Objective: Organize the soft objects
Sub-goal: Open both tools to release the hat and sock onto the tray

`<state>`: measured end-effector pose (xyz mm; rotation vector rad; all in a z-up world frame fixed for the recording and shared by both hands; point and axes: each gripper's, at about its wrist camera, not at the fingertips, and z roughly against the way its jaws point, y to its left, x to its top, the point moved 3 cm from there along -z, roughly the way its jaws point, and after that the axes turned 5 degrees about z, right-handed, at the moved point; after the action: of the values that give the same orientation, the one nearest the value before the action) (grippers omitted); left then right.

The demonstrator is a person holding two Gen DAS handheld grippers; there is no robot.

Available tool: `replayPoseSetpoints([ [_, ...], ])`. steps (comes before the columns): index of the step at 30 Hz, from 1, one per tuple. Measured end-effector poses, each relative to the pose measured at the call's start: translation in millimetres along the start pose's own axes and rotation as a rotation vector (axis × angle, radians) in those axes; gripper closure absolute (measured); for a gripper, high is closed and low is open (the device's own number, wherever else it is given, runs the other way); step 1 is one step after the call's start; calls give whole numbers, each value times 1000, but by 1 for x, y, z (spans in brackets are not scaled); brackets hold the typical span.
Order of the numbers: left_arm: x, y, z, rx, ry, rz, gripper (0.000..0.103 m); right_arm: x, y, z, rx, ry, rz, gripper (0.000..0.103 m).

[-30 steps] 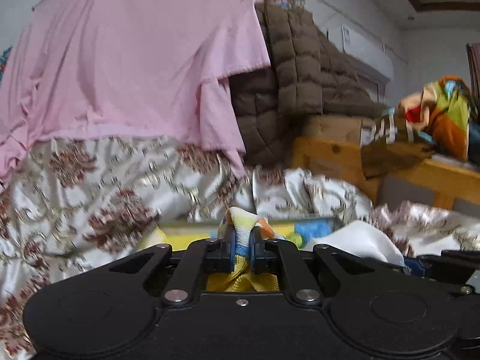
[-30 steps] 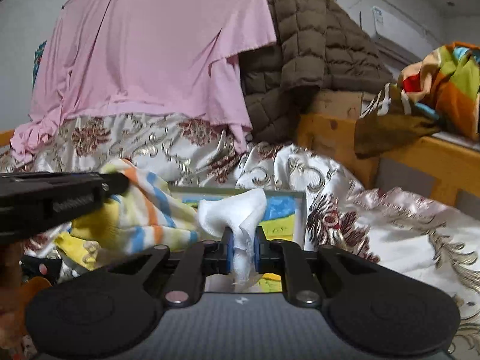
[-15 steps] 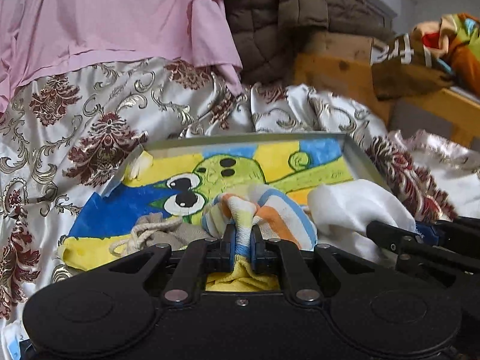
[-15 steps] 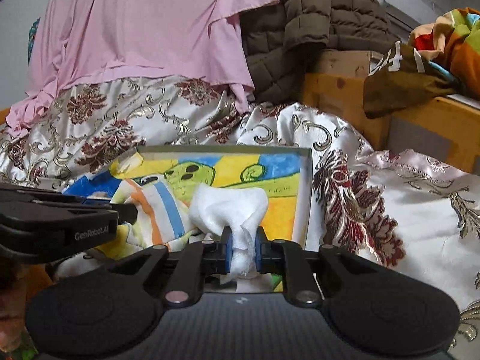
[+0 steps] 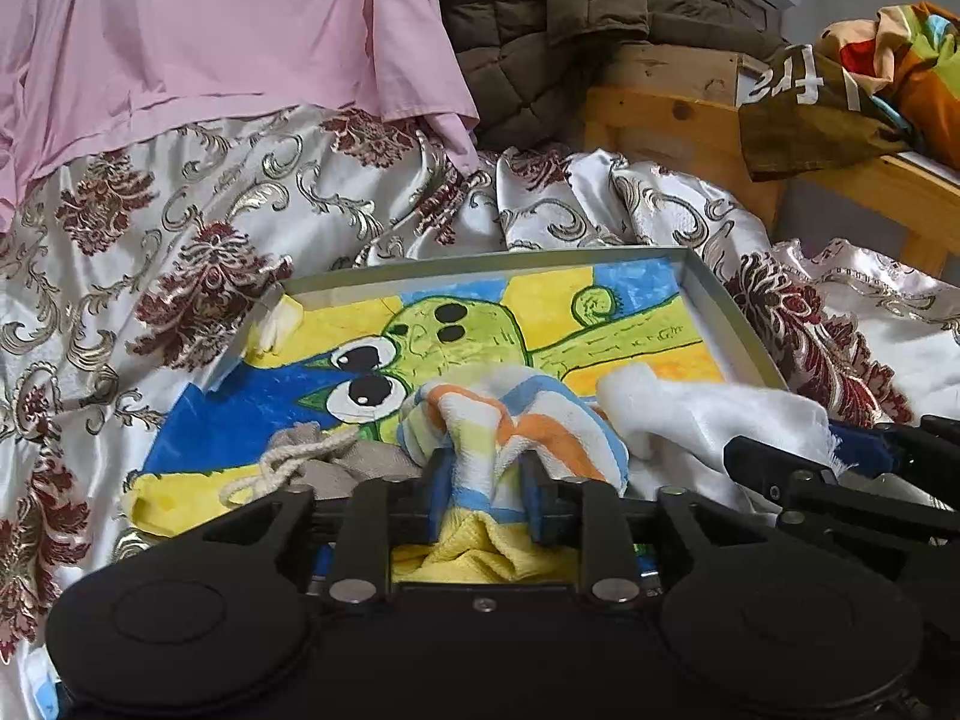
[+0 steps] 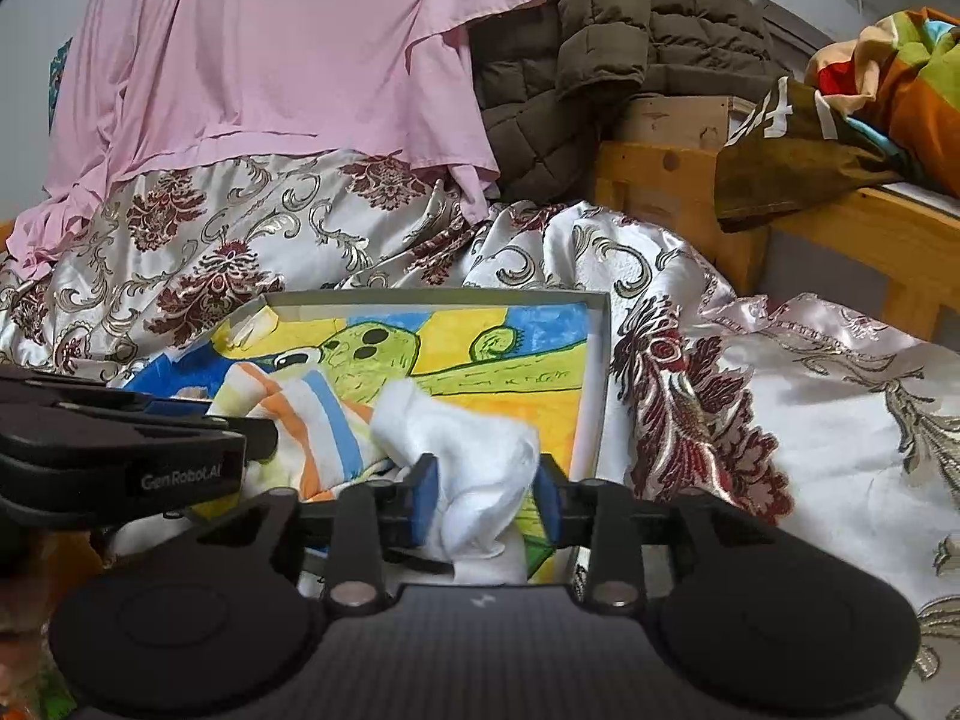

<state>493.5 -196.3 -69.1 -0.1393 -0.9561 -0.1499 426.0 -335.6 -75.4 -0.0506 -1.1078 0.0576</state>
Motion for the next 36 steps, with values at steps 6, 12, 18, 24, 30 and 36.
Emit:
replayPoseSetpoints([
  [6,2,5,14,15,-42,36,41,5,-5,13,-7,-31,-17,41],
  [12,4,16,39,26,-86,76,26,11,-13,38,-16,-80,-56,29],
  [18,10,25,81,17,-166,105,7,19,-20,75,-7,-146,-97,13],
  [24,11,32,134,48,-258,117,1,25,-11,114,-7,-234,-77,0],
  [30,1,40,179,77,-302,139,1,24,3,152,-21,-298,-74,0],
  [36,-20,54,221,88,-360,181,1,14,14,192,4,-397,-140,0],
])
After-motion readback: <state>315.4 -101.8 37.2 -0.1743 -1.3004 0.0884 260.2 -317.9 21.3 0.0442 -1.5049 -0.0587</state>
